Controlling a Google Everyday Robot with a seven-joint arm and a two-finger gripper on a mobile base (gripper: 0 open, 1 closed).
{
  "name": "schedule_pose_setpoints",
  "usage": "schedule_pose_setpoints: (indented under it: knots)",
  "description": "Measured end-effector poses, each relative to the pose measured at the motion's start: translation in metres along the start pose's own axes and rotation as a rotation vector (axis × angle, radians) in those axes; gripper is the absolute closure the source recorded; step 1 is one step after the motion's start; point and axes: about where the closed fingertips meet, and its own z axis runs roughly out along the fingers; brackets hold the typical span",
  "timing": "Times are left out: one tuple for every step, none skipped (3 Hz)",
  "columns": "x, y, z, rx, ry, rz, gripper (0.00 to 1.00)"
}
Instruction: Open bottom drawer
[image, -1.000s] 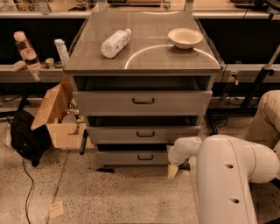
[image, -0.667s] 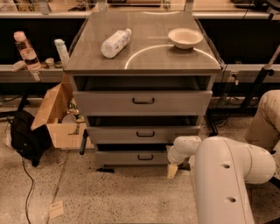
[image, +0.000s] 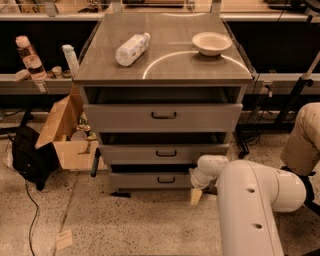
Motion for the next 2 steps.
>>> schedule_pose_setpoints:
  knots:
    - [0.005,-0.009,0.010,0.039,-0.010,0.026,0.00]
    - [0.006,-0.027,0.042,0.045,-0.017,0.063,0.00]
